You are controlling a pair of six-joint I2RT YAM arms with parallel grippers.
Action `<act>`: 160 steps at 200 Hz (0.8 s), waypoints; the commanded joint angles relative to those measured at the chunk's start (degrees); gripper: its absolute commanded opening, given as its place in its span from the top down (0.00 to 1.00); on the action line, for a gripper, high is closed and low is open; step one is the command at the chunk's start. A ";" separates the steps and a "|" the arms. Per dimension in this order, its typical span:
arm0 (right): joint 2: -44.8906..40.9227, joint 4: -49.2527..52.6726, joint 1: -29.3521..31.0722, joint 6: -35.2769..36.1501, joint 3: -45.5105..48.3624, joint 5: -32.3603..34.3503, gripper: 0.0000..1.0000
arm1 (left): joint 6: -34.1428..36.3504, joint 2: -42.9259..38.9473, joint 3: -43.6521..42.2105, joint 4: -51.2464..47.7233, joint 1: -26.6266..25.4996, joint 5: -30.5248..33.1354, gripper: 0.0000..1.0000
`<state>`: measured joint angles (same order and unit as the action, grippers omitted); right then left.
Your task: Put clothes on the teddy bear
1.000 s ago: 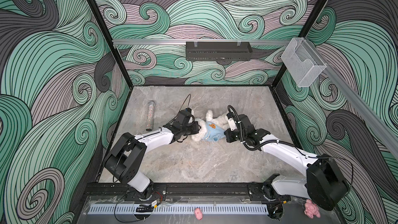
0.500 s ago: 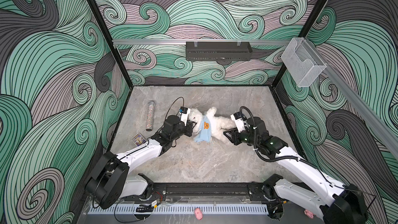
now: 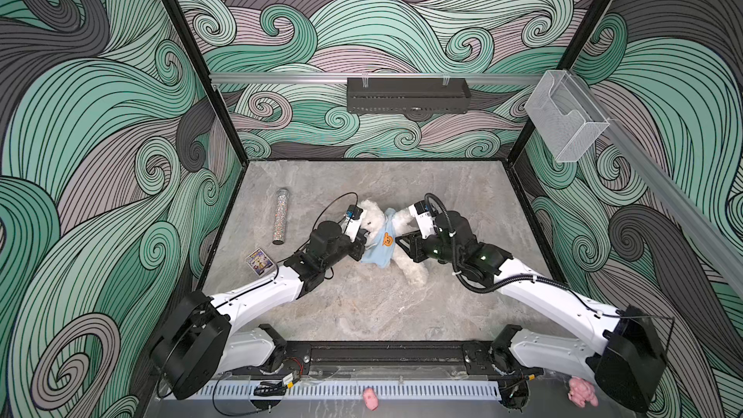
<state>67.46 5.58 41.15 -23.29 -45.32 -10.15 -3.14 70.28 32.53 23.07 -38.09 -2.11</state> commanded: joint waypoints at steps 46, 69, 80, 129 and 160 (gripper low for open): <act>4.38 -4.03 0.23 -2.38 -2.24 6.67 0.77 | 2.31 -0.17 3.80 0.57 -2.41 2.99 1.00; 5.87 -5.65 0.17 -2.60 -2.68 5.19 0.77 | 3.06 0.16 4.78 -0.64 -3.12 3.40 1.00; 6.64 -5.76 0.16 -2.55 -3.00 5.39 0.77 | 3.39 0.11 5.01 -1.03 -3.48 3.73 1.00; 11.93 -8.40 0.01 -1.26 -4.95 5.19 0.77 | 4.19 0.01 5.25 -1.44 -4.59 2.59 1.00; 14.47 -7.77 -0.38 -1.40 -7.39 8.42 1.00 | 4.68 -0.14 5.09 -1.95 -5.59 3.00 1.00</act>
<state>80.99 0.08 41.19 -24.45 -50.37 -4.91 0.82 70.43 34.79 19.14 -41.80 3.20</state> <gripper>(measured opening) 0.095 0.086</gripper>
